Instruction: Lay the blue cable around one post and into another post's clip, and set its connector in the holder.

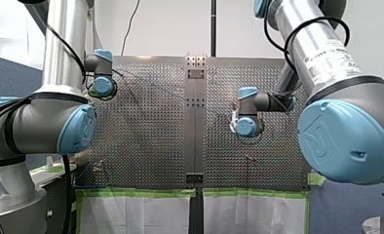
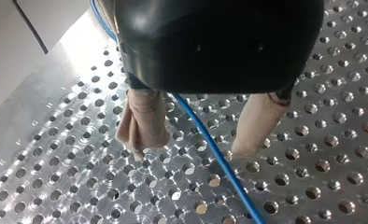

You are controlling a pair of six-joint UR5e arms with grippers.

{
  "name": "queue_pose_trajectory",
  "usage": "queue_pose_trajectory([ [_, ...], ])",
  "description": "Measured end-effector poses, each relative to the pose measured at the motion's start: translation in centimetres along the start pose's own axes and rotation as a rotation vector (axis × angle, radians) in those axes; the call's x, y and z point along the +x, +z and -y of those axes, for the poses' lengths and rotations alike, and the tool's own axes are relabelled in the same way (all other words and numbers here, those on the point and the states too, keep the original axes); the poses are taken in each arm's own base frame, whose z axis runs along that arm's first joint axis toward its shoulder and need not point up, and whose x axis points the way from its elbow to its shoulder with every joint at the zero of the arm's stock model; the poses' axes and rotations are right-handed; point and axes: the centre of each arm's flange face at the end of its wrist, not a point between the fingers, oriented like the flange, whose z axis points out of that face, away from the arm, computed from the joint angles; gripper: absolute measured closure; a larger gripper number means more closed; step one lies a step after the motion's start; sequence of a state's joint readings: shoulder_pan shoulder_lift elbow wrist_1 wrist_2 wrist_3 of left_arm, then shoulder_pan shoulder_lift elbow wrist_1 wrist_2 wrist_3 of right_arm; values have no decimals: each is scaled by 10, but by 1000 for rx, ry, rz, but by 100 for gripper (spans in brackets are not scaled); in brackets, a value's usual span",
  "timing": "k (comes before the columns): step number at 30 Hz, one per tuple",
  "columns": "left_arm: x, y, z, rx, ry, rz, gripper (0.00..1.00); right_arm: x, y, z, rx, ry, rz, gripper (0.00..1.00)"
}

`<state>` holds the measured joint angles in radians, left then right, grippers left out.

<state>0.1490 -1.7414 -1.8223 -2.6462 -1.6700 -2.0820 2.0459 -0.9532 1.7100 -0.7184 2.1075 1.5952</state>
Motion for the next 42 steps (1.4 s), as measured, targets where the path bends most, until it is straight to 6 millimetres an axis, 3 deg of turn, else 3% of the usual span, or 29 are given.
queue_pose_trajectory([
  [13, 3, -3, 6, -5, 23, -8, 0, -99, 5, -67, -1, -68, 109, 98],
  [28, 5, -6, 6, -23, 46, -22, 0, -204, -20, -149, 8, -162, 250, 98],
  [42, 3, -6, 2, -53, 47, -16, 0, -246, 42, -190, 22, -201, 169, 98],
])
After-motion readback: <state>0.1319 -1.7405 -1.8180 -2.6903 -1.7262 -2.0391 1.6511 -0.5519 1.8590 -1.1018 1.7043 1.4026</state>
